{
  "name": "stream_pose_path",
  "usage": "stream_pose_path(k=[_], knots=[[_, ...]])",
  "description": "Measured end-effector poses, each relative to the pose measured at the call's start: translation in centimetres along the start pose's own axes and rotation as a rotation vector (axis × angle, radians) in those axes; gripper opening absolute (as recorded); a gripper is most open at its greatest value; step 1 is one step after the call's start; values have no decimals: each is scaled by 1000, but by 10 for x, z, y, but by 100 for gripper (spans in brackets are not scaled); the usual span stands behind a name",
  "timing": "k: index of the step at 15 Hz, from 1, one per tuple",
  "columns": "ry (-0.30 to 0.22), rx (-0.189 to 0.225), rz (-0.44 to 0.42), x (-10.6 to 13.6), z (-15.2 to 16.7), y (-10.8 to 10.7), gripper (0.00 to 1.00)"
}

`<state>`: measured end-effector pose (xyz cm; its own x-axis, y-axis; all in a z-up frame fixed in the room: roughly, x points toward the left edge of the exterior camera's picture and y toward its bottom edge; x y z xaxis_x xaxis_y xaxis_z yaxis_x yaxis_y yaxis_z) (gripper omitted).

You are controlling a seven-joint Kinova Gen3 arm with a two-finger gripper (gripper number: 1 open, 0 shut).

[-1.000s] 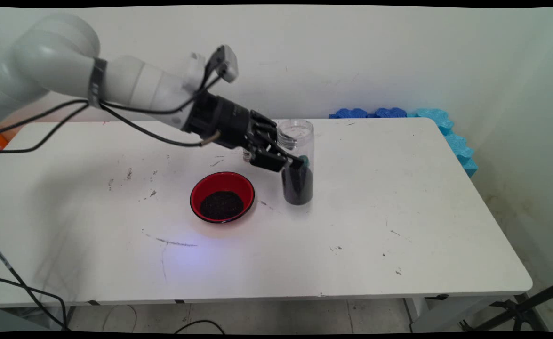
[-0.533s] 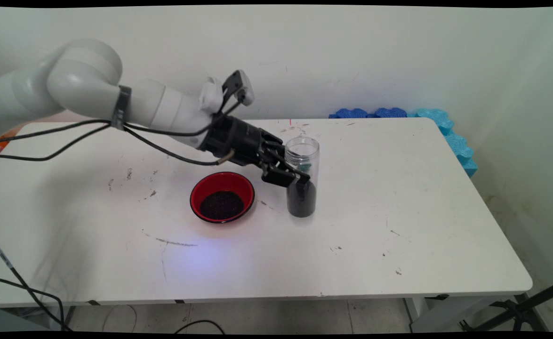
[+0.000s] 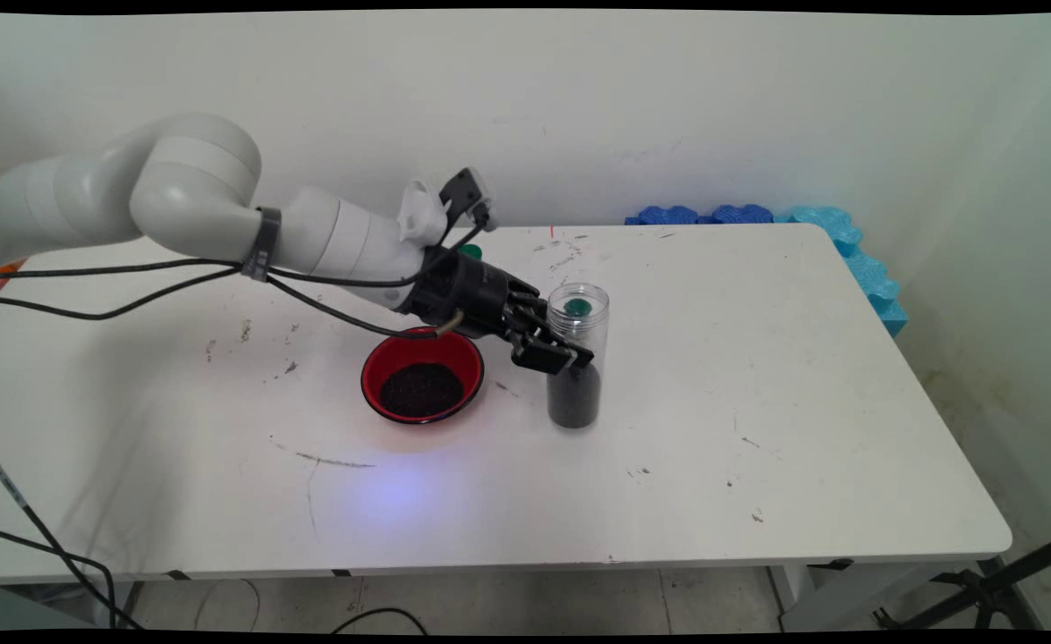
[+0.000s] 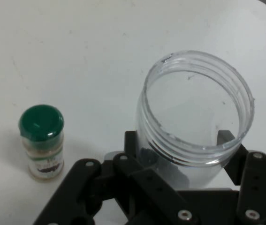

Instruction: Place the picked object on the table

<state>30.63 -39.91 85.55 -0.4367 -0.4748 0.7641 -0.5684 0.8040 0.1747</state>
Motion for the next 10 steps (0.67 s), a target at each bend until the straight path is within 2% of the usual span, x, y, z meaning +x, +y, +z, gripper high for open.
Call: stream_pose_path(k=[10], knots=[[-17,20,9,-13,14,4,0]])
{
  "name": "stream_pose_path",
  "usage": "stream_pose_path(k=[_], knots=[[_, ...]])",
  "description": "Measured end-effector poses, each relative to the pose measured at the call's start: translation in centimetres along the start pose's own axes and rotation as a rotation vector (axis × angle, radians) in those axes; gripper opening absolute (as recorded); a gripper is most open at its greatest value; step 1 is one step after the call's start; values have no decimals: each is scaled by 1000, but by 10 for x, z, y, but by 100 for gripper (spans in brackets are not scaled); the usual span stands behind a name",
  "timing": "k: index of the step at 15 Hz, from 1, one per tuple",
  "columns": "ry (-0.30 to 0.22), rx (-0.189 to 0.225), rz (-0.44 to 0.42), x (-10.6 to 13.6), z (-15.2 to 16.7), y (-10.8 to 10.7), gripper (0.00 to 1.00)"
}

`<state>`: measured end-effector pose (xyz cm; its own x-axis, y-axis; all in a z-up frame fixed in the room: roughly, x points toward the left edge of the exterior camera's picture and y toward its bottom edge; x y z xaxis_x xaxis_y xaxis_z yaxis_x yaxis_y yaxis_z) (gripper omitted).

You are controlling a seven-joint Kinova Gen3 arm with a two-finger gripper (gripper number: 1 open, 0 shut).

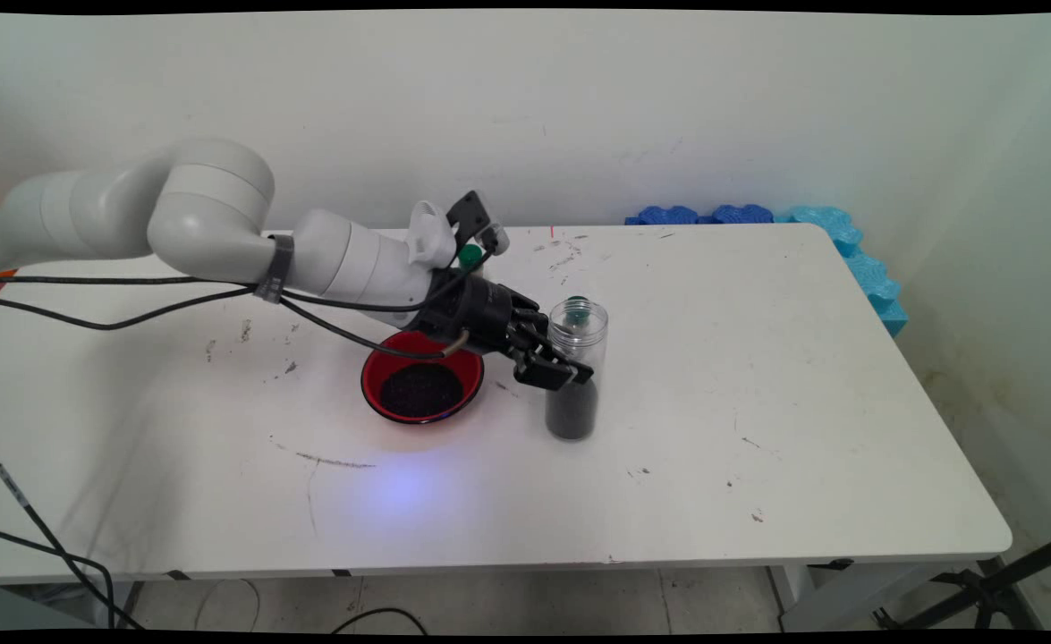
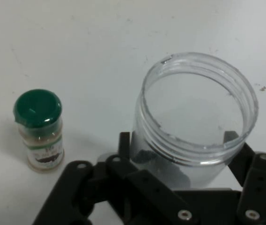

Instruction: Place the picked object on the table

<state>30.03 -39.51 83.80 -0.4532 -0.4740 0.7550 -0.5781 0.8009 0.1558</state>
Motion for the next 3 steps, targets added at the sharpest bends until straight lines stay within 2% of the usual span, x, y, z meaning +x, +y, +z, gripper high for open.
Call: stream_pose_path(k=[1,3], knots=[[-1,2,1,-1,1,0,100],[-2,4,3,-2,1,1,100]])
